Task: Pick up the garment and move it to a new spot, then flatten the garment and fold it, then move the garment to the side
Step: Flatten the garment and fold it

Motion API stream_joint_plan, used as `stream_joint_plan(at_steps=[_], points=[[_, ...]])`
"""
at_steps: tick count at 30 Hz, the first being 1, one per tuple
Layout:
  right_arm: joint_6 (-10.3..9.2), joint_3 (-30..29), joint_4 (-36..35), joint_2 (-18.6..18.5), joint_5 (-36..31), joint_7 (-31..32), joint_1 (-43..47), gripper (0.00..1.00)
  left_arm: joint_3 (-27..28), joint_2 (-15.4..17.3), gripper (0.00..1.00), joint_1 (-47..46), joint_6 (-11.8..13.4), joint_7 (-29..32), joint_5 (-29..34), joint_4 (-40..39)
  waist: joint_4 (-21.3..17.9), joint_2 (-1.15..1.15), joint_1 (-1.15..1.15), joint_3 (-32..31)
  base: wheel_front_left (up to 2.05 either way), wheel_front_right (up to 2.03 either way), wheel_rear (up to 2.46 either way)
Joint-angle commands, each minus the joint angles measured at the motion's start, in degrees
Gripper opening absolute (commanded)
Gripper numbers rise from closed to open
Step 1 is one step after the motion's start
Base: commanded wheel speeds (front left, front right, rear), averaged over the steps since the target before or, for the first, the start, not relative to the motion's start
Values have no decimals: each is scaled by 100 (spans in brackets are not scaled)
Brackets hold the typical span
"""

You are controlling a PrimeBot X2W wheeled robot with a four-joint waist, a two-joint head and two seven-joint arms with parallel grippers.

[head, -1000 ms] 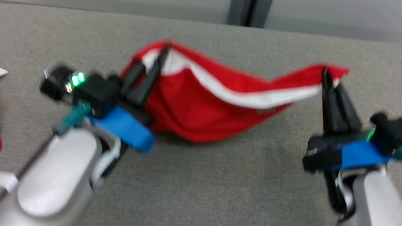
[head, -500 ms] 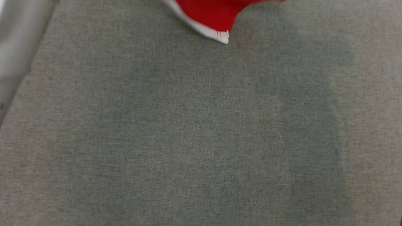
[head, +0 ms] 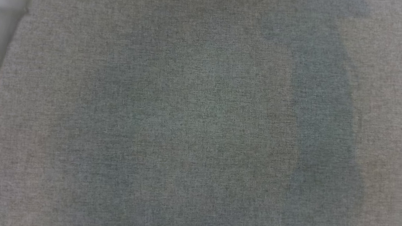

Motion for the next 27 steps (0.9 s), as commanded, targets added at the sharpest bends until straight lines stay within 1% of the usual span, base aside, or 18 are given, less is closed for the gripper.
stream_joint_plan(at_steps=[1, 5, 8, 12, 18, 22, 27], points=[[3, 69, 110, 20, 79, -35, 197, 0, -88, 20, 0, 264, -2, -65, -61, 115, 20, 0, -1, 21, 0, 0, 0], [3, 244, 280, 86, 252, -67, 679, 0, -132, 44, 0, 886, -2, -192, -209, 245, 40, 0, -1, 57, 0, 0, 0], [2, 323, 160, 109, 394, -79, 1211, 0, -68, 30, 0, 1557, 27, -220, -257, 155, 45, 0, -1, 32, 0, 0, 0], [2, 486, -200, 186, 450, -77, 2147, 0, 175, 89, 0, 2681, 193, -225, -203, -392, 16, 0, -1, -114, 0, 0, 0], [2, 476, -790, 197, 530, -78, 3563, 0, 457, 91, 0, 4444, 411, -228, -77, -1202, 31, 0, -1, -497, 0, 0, 0], [3, 579, -1079, 160, 564, -79, 4508, 0, 476, 57, 0, 5506, 476, -229, 21, -1507, 59, 0, -1, -838, 0, 0, 0], [3, 629, -1321, 104, 706, -78, 5492, 0, 336, 8, 0, 6644, 429, -229, 62, -1677, 86, 0, -1, -1242, 0, 0, 0]])
